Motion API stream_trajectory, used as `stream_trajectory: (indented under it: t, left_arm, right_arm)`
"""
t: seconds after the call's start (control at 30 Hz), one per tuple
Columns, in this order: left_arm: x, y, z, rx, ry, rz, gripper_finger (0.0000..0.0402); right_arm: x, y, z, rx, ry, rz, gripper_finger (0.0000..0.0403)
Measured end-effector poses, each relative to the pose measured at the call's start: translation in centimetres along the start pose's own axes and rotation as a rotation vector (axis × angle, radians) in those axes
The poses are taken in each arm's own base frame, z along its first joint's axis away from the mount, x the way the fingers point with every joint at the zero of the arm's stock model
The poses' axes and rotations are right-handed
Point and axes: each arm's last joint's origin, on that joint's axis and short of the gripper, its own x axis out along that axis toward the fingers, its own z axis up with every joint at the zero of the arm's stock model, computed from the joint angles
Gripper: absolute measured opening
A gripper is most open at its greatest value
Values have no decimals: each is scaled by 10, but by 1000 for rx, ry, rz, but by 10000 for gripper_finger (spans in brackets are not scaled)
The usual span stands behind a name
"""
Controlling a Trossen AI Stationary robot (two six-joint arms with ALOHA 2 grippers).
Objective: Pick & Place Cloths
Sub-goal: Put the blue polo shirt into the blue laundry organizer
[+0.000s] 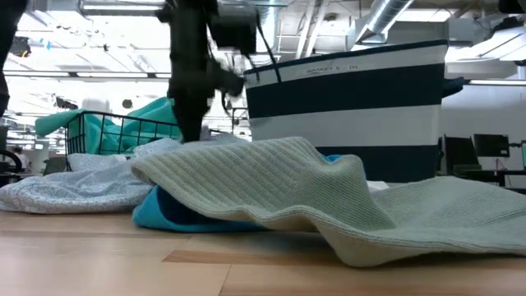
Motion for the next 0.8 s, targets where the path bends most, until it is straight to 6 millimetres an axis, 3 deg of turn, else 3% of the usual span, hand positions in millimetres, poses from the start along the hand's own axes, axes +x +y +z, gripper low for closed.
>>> stream_trajectory:
  t: [0.23,0.43,0.6,0.8]
  left_arm:
    - [-87,4,-26,-154,-292,-143,5]
    - [-155,10,-59,-274,-590,-295,5]
    - [-199,20,-84,-346,-838,-401,5]
    - [-235,33,-105,-390,-1074,-480,5]
  right_arm:
    - [2,-3,11,-96,-39,-18,322]
    - [2,-10,39,-189,-93,-39,322]
    - [-11,-12,74,-283,-151,-40,322]
    - [-44,-10,111,-355,-212,-44,322]
